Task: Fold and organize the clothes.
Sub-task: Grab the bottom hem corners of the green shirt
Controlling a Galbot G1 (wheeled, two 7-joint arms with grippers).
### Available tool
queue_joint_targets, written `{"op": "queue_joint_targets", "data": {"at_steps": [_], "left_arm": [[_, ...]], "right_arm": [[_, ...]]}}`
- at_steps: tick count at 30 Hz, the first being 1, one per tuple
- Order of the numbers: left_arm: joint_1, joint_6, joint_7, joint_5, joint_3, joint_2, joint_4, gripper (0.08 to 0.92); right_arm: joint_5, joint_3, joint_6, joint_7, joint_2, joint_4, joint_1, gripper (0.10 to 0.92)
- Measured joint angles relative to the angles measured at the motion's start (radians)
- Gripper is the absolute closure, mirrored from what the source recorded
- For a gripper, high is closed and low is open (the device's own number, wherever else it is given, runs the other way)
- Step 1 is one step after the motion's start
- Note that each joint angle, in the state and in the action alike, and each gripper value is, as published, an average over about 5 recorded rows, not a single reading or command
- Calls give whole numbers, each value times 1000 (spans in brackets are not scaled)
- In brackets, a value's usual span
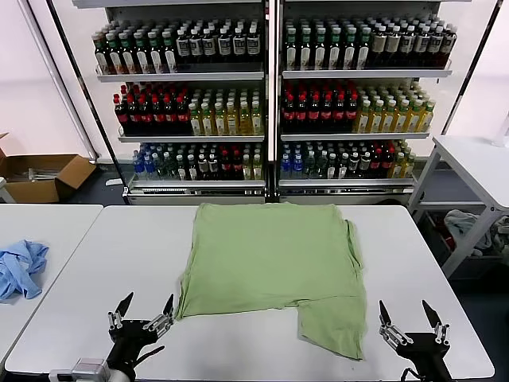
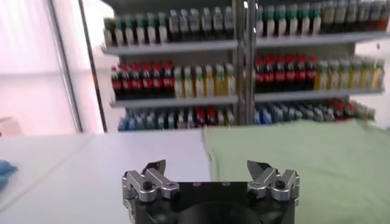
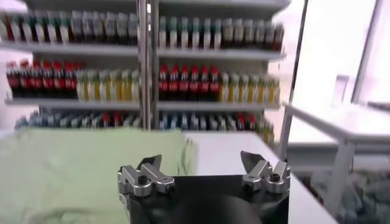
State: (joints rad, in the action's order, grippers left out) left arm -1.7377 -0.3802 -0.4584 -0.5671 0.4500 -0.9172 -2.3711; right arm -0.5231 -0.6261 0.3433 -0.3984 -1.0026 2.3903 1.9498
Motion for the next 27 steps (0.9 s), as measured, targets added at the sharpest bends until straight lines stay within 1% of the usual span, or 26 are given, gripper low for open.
{"op": "queue_joint_targets", "data": {"at_steps": [12, 19, 27], "left_arm": [[60, -98, 48, -46, -7, 4, 65, 177], [99, -133, 76, -71, -25, -8, 111, 177], [153, -146, 85, -86, -53, -35, 172, 177]], "right_arm": [[5, 47, 101, 23, -10, -54, -61, 203], [28, 86, 120, 48, -25, -83, -98, 203], [39, 123, 126, 56, -39, -114, -137, 203]]}}
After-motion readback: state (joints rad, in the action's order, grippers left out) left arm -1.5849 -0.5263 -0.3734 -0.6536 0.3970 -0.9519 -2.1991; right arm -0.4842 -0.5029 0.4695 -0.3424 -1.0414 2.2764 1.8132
